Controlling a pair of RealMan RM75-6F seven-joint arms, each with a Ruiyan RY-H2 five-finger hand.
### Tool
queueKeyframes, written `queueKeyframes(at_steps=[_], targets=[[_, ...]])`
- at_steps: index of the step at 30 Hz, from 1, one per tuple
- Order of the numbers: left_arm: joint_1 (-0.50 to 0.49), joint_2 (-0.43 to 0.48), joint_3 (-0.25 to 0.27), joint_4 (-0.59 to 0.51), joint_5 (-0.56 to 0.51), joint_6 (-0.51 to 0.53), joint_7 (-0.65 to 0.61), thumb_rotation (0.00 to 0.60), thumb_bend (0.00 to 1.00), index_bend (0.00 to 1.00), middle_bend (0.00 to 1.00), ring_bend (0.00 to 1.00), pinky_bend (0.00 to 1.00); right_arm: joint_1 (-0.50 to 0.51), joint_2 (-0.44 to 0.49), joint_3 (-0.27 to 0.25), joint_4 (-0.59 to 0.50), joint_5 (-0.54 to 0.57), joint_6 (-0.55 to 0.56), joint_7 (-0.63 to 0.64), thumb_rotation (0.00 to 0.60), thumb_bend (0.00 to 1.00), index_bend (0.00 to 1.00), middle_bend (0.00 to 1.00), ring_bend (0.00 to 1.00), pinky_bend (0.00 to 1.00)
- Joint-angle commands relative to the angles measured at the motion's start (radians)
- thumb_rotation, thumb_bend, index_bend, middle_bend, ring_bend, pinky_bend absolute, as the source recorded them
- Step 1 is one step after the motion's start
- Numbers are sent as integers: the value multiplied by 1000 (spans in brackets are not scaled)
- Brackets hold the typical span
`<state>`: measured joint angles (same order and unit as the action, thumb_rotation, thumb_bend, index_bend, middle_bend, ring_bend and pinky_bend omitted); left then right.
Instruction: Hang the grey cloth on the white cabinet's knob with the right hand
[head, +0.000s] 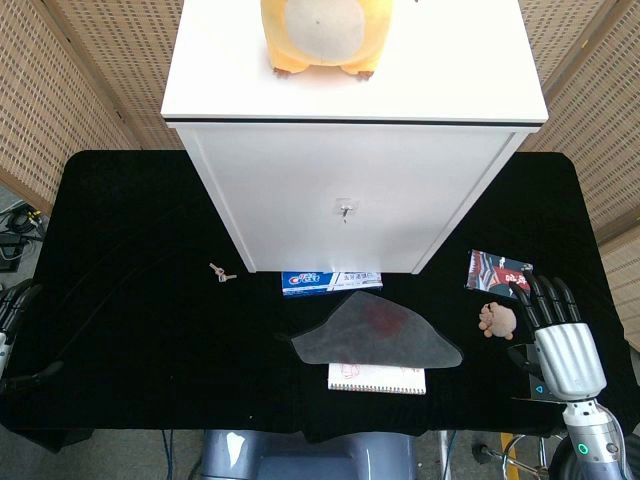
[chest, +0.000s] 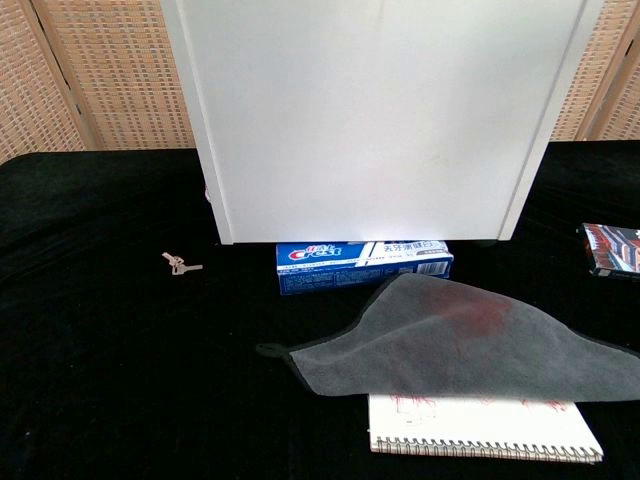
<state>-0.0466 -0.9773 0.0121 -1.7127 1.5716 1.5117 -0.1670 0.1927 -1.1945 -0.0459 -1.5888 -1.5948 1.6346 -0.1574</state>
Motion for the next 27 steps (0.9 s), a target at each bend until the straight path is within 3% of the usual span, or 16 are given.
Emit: queueKeyframes(at_steps=[1, 6, 8, 9, 10, 11, 12, 13, 15, 16, 19, 27], targets=[[-1, -1, 0, 1, -2, -3, 0, 600, 0, 0, 0, 0, 0, -4, 1, 3, -4, -4, -6, -4, 600, 0, 0, 0, 0, 0], [-4, -1, -1, 2, -9, -12, 0, 600, 0, 0, 0, 0, 0, -4, 0, 5, -22, -24, -25, -11, 600, 0, 0, 1, 0, 0], [-4, -1, -2, 2, -11, -12, 0, 600, 0, 0, 0, 0, 0, 2, -1, 4, -29, -35, -40, -15, 600, 0, 0, 95, 52, 0], [-5, -1, -2, 3, -12, -13, 0, 600, 0, 0, 0, 0, 0, 8, -1, 4, -33, -40, -50, -17, 600, 0, 0, 228, 163, 2], [-5, -2, -3, 4, -14, -15, 0, 600, 0, 0, 0, 0, 0, 22, -3, 4, -39, -52, -71, -21, 600, 0, 0, 399, 317, 58], [-7, -3, -4, 5, -17, -18, -1, 600, 0, 0, 0, 0, 0, 42, -2, 4, -46, -65, -101, -30, 600, 0, 0, 550, 474, 180], [-9, -4, -5, 6, -21, -22, -1, 600, 0, 0, 0, 0, 0, 68, -1, 6, -55, -82, -138, -37, 600, 0, 1, 627, 551, 289], [-12, -5, -7, 8, -26, -30, -1, 600, 0, 0, 0, 0, 0, 101, -1, 15, -61, -95, -180, -45, 600, 0, 5, 721, 646, 478], [-19, -6, -11, 10, -39, -45, 0, 600, 0, 0, 0, 0, 0, 170, -4, 29, -74, -114, -278, -52, 600, 0, 13, 806, 749, 683], [-23, -7, -13, 10, -45, -53, 1, 600, 0, 0, 0, 0, 0, 203, -5, 33, -89, -110, -337, -49, 600, 0, 19, 832, 790, 749], [-31, -10, -18, 14, -65, -73, 9, 600, 0, 0, 0, 0, 0, 303, -1, 49, -156, -67, -524, -20, 600, 0, 47, 870, 839, 812], [-45, -18, -26, 23, -101, -111, 12, 600, 0, 0, 0, 0, 0, 498, -78, 135, -177, 90, -838, -42, 600, 0, 104, 899, 882, 855]])
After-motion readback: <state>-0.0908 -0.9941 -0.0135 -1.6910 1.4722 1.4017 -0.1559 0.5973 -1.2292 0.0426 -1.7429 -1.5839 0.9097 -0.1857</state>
